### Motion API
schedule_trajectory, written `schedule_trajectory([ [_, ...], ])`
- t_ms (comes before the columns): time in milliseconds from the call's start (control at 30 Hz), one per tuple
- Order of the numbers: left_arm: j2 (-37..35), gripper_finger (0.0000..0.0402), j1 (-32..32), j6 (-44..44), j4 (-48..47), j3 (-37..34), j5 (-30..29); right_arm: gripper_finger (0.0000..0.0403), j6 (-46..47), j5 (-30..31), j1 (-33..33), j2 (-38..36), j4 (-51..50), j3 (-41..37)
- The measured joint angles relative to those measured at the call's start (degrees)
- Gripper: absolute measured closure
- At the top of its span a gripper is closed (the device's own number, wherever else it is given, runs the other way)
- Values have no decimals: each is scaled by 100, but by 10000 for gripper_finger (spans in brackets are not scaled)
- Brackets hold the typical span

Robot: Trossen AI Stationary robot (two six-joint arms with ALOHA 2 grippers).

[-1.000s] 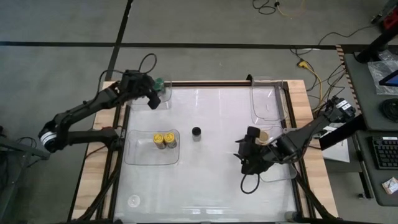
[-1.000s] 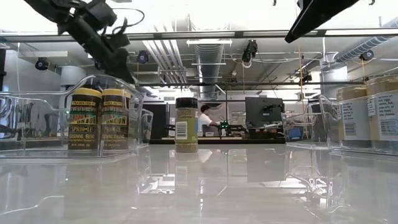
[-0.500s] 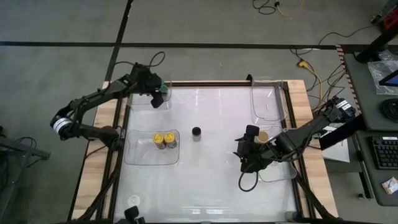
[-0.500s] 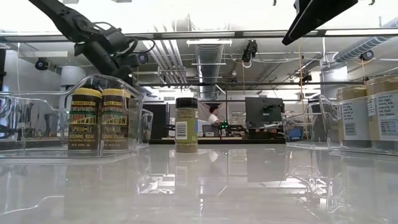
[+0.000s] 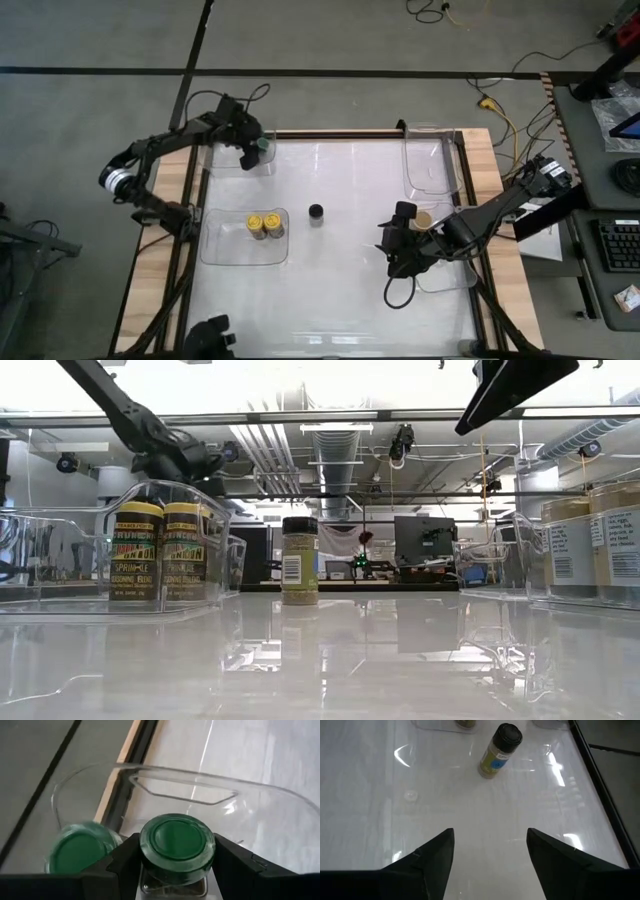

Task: Sort spices by type
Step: Put the green spice bottle into the top left transparent bin

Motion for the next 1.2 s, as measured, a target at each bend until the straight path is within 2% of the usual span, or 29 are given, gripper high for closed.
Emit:
schedule_trajectory([
  [200,134,217,362,-265,105,15,753,165,59,1,0,0,1,-12],
  [367,38,217,393,-304,107,23,933,174,61,3,0,0,1,-12],
  [533,17,217,413,-335,293,-1,1532,172,129,4,0,0,1,-12],
  [800,10,217,485,-584,840,-159,1585,162,312,3,2,0,1,-12],
  [1200,10,217,516,-766,918,-176,1456,174,361,1,2,0,-1,-12],
])
